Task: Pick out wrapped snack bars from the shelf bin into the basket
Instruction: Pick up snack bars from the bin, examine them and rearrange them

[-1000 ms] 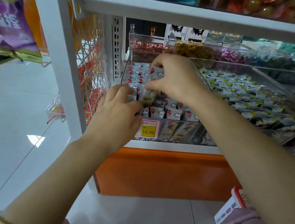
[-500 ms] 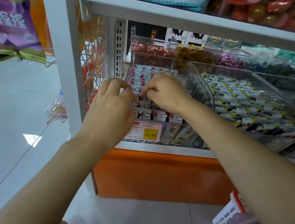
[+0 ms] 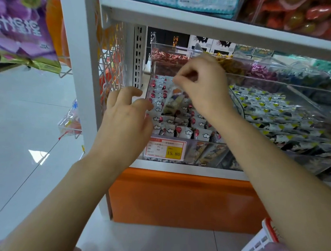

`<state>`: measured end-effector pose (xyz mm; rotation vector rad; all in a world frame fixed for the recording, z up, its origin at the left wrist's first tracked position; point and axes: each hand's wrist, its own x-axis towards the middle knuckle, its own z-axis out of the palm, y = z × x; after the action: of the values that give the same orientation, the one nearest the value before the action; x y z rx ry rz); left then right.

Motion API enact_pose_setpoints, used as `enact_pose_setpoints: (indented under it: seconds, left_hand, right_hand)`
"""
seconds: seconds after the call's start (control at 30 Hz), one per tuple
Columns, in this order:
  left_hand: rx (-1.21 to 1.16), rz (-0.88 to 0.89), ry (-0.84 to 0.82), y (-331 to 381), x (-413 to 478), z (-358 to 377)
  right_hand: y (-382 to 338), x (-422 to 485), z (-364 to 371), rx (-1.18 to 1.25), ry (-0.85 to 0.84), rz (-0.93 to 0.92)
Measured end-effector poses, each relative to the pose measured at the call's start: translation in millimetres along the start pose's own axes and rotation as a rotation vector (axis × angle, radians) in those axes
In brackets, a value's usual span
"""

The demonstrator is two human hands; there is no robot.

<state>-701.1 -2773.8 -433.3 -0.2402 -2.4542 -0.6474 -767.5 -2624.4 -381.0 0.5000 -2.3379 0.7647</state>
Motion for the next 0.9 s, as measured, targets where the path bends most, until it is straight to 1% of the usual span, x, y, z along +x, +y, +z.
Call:
enact_pose_setpoints:
  seconds: [0.07,0.13,0.2,0.27,0.3,0.37,0.43,0.47,0.53,0.6,0.77,0.9]
  left_hand:
    - [-0.043,-0.006,0.029,3,-1,-1]
    - [-0.111,-0.001,0.043,6,-2,-2]
    - [-0.191,0.004,-0.014,11,-4,-1]
    - [-0.318,-0.009,-0.116,17,-8,3]
    - [-0.414,-0.04,-0.162,20,-10,4]
    - [-0.609,-0.16,-0.214,25,-11,6]
    - [-0.801,-0.315,-0.253,27,-10,5]
    - [-0.888,-0.386,-0.27,27,-9,4]
    - [-0.966,-0.465,-0.293,25,-10,3]
    - [-1.006,-0.496,-0.3,24,-12,2]
    - [-1.258,-0.519,-0.265,24,-11,4]
    - [-1.395,-0.453,-0.3,26,-10,5]
  right_hand:
    - [-4,-16,-17,0.092,0.145,0.015]
    - [-2,-34,-32,0.231,0.225,0.099]
    - [0,-53,-43,0.509,0.232,0.294]
    - [2,-69,-46,0.767,0.218,0.471]
    - [3,-77,-46,0.863,0.209,0.536]
    - [5,-86,-47,1.078,0.197,0.658]
    - [10,-91,-50,1.314,0.139,0.773]
    - [14,-92,-51,1.387,0.097,0.809]
    - [17,-95,-53,1.45,0.003,0.837]
    - [19,-97,-52,1.468,-0.02,0.84]
    - [21,-98,-53,1.518,0.028,0.862]
    - [26,-98,-51,1.548,0.078,0.951]
